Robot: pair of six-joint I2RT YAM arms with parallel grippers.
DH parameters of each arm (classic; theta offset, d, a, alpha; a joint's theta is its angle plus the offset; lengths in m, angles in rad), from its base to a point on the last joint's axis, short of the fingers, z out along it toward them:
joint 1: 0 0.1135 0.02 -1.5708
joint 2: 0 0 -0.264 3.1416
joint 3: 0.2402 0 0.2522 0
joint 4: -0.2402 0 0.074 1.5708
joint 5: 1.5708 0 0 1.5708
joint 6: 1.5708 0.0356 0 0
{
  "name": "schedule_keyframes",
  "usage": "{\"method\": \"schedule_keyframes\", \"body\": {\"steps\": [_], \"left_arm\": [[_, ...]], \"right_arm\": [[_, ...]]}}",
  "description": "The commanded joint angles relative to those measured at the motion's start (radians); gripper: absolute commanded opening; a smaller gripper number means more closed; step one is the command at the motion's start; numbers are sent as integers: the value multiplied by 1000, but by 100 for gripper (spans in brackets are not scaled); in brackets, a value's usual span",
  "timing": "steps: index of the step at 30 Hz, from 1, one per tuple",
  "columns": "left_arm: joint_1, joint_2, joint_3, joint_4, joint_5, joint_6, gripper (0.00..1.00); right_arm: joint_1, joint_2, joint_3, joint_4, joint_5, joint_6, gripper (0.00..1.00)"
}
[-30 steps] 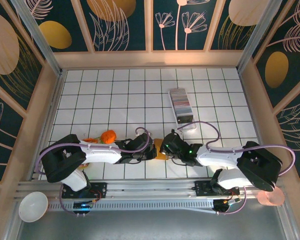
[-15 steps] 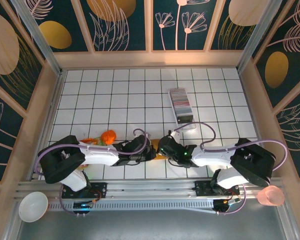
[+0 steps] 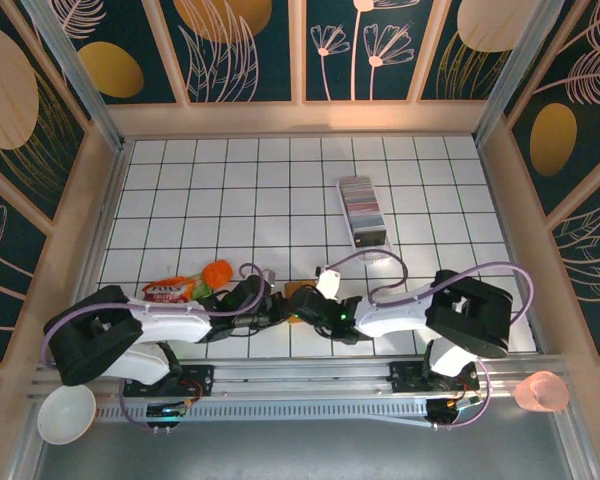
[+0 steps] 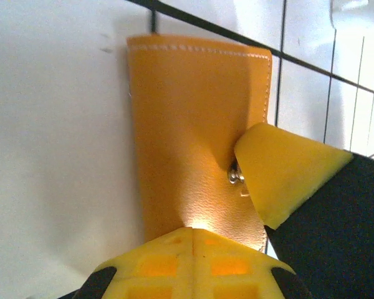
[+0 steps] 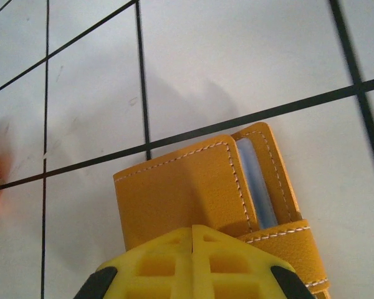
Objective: Put the credit cards into the card holder
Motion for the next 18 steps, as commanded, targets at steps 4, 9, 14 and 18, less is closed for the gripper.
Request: {"method": "schedule_keyframes", "body": {"steps": [4,9,14,18], "left_arm": [[47,-162,-75,-101,-79,-61,0],[79,-234,-160,-25,-33,-147,0],[147,-230,-158,-55,-7,-142,0],[187,-273,-156,-117,-19,-113,0]], "right_arm": [[62,185,-64,-327,-261,22,0],[112,271,47,-484,-216,17,0],[184,395,127,-572,-221,25,0],[214,441,140,-572,-246,43,0]]}}
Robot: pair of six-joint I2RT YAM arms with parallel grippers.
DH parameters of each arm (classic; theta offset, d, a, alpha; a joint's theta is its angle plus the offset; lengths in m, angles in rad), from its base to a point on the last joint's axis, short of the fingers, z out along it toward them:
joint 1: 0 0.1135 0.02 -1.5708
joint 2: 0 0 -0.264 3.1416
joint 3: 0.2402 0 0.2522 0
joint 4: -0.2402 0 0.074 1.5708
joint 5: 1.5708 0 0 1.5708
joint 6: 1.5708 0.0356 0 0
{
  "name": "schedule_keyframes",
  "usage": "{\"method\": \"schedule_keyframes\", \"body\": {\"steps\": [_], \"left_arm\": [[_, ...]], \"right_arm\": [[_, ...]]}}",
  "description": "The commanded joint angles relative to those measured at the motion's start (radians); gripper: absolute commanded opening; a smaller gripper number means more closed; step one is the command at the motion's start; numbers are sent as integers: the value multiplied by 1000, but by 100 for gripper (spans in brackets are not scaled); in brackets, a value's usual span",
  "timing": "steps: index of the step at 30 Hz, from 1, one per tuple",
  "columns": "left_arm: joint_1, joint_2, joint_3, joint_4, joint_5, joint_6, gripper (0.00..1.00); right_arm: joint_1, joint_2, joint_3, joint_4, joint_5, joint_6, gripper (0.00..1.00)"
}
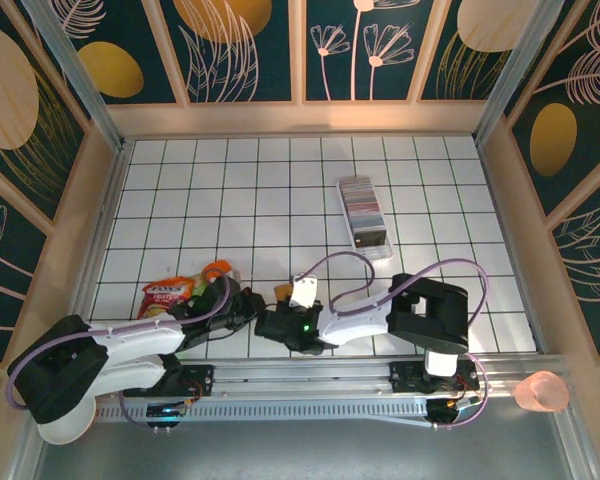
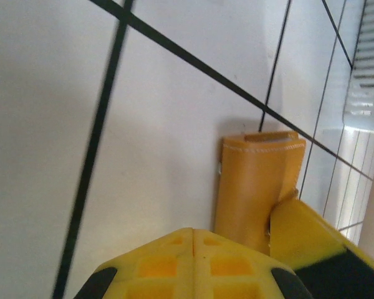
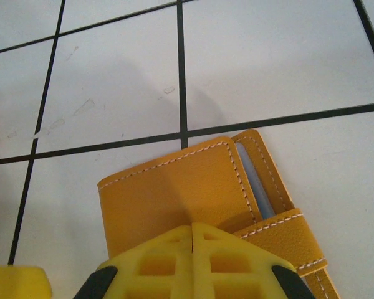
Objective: Put the credit cards into the card holder
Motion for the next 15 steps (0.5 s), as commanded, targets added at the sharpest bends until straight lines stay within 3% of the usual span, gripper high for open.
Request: {"method": "schedule_keyframes", "body": {"steps": [1,4,6,8,9,10,11,12,15], "left_arm": [[20,-62,15,-81,-10,11,0],[20,-151,104,-259,-83,99,2],[32,-213,158,-379,-172,165,12],[79,-266,213,-478,-251,261,30],[109,-283,235,-509,-293,304,41],[141,-299,255,-530,-353,357,58],[186,-307,275,-539,-406,413,93],[236,-308,292,-532,-425,463,99],[416,-278,334,-435,-385,616,99]], "right_arm": [[66,211,-118,-287,-522,44,0],[48,108,-142,-228,-500,64,0],[20,10,-123,-216,-448,56,34],[-21,-75,-60,-234,-359,29,76],[-44,-104,-26,-250,-319,14,88],[-67,-136,14,-267,-263,-5,96],[-86,-167,46,-268,-205,-34,98],[-106,-200,70,-265,-160,-56,99],[-203,-319,85,-151,-140,-235,99]]}}
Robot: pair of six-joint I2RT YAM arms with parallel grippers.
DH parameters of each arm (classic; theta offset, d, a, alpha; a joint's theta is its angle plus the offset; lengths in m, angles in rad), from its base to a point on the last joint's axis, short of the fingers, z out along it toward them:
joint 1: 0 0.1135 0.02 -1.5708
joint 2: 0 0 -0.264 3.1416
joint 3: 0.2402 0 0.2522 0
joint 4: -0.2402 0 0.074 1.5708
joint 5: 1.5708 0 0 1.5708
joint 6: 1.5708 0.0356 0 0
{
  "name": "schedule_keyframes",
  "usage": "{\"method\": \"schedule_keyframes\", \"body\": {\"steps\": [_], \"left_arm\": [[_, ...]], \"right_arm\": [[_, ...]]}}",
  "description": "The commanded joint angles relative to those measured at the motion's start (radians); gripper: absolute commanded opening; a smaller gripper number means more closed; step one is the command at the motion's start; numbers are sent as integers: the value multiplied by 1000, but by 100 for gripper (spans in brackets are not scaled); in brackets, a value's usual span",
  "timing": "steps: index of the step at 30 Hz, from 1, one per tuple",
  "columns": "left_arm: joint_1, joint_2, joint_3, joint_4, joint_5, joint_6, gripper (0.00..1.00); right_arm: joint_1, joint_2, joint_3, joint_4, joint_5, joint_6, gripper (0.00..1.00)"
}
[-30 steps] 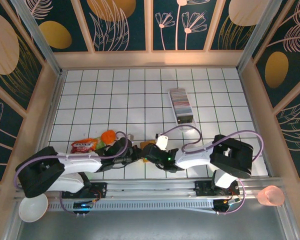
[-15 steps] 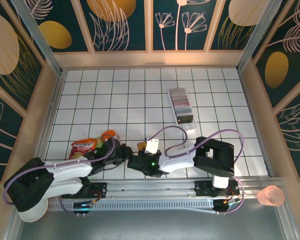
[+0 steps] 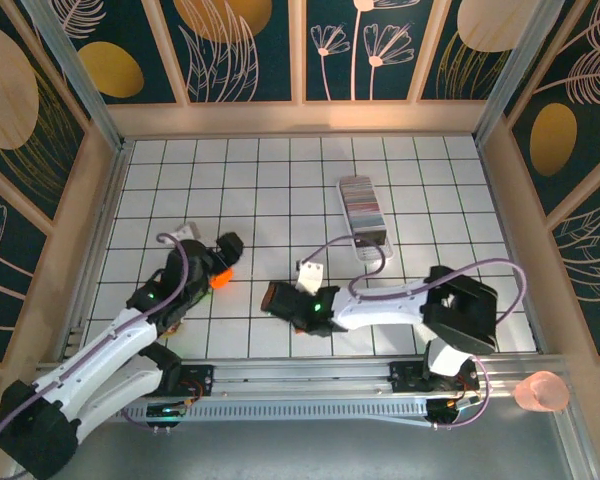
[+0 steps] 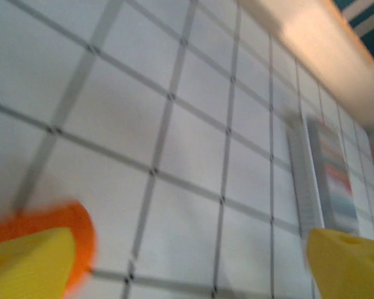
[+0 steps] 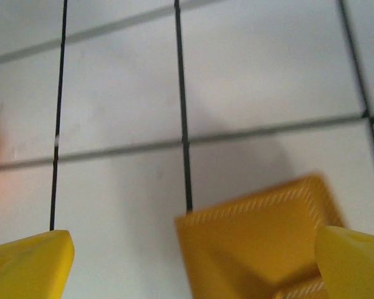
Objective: Put the credit cards into the card holder
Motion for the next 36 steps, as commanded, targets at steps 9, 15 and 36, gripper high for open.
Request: {"method": "schedule_keyframes", "body": {"steps": [9,15,36], "left_arm": [[345,185,-71,591,-343,596,99],[504,300,-267,1010,-153,778,99],[562,691,-276,1444,201,796,99]], "right_arm": [[-416,-697,-446,854,96,-1181,99],[-1003,-888,-747,958,-348,-1332,99],[-1345,-81,-705,1587,-668,-1130,99]]}}
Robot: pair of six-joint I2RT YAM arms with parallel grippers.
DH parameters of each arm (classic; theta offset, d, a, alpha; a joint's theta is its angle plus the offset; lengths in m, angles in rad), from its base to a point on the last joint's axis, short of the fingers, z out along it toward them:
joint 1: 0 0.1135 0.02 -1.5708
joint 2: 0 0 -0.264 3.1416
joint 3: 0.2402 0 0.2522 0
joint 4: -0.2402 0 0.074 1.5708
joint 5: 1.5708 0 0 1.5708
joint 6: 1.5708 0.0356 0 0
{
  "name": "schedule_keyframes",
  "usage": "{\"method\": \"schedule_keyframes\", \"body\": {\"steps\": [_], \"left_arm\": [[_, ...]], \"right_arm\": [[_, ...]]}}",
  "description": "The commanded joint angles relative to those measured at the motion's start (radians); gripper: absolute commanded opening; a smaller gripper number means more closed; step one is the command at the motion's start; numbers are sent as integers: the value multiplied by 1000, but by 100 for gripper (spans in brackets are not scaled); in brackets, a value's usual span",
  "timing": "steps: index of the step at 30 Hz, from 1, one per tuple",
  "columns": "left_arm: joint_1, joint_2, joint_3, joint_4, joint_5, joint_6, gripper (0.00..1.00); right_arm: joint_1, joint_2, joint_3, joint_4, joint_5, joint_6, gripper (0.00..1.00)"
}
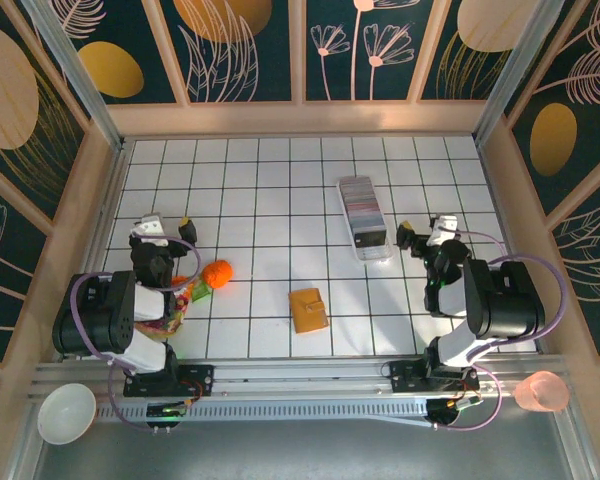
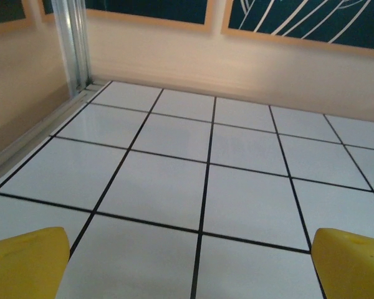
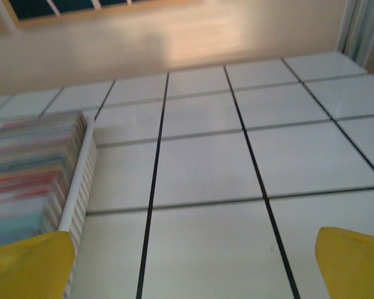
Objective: Put the credit cards into the card holder
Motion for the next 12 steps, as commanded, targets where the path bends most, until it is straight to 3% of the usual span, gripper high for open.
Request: {"method": "schedule_keyframes", "body": {"steps": [1,12], "left_arm": [[-4,-1,15,66,19,20,99],[-7,-3,14,63,10,22,99]], "right_arm": [[3,-3,40,26,25,14,99],[15,1,37,34,53,12,99]]}}
